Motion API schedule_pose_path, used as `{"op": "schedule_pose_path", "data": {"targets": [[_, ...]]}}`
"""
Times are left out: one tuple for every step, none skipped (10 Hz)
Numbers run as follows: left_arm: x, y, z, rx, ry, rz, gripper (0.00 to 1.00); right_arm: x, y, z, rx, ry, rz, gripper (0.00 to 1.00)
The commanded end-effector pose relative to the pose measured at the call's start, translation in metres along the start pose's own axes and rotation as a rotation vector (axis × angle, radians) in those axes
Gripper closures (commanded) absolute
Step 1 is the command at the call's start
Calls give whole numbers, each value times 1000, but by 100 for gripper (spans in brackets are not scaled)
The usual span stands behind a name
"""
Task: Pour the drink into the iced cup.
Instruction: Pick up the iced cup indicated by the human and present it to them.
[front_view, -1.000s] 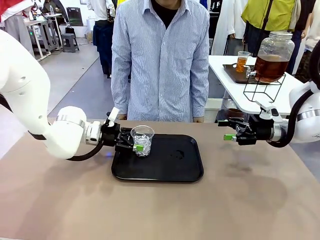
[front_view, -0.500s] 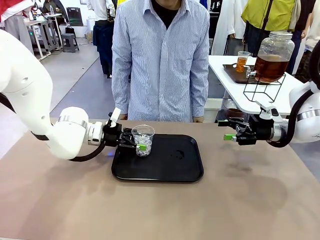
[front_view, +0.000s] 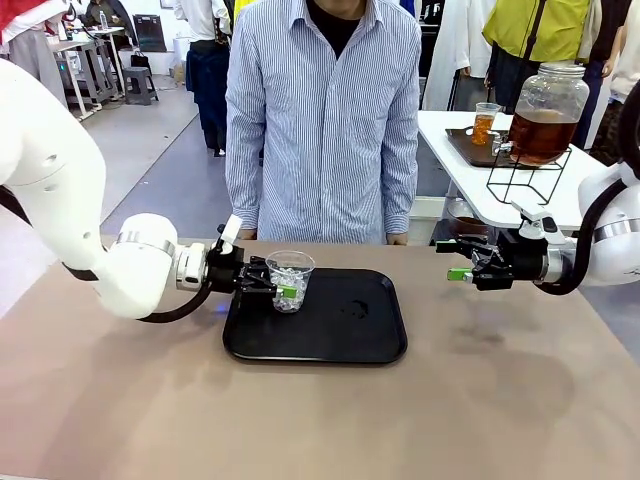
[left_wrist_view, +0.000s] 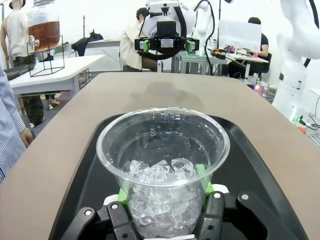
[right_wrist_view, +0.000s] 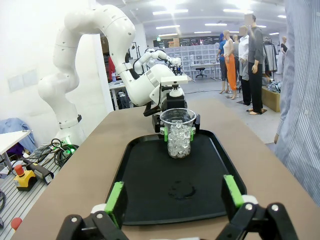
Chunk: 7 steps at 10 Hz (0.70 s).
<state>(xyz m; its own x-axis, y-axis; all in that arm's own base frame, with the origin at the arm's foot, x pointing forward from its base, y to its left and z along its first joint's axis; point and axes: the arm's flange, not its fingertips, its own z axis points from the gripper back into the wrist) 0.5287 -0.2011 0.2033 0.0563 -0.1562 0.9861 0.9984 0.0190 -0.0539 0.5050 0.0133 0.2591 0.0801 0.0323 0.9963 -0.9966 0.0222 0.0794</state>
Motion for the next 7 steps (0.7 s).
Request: {"op": "schedule_pose_path", "data": {"targets": [[20, -6, 0, 37, -61, 1, 40, 3, -2, -1, 3, 1, 2, 0], [47, -5, 0, 54, -74, 15, 40, 3, -2, -1, 3, 1, 2, 0], [72, -1, -1, 79, -70, 30, 40, 3, -2, -1, 3, 1, 2, 0], [97, 4, -2, 94, -77, 24, 40, 3, -2, -1, 3, 1, 2, 0], [119, 7, -3, 89, -72, 34, 40, 3, -2, -1, 3, 1, 2, 0], [139, 11, -4, 92, -69, 34, 40, 3, -2, -1, 3, 1, 2, 0], [152, 15, -3, 98, -68, 26, 40, 3, -2, -1, 3, 1, 2, 0]]}}
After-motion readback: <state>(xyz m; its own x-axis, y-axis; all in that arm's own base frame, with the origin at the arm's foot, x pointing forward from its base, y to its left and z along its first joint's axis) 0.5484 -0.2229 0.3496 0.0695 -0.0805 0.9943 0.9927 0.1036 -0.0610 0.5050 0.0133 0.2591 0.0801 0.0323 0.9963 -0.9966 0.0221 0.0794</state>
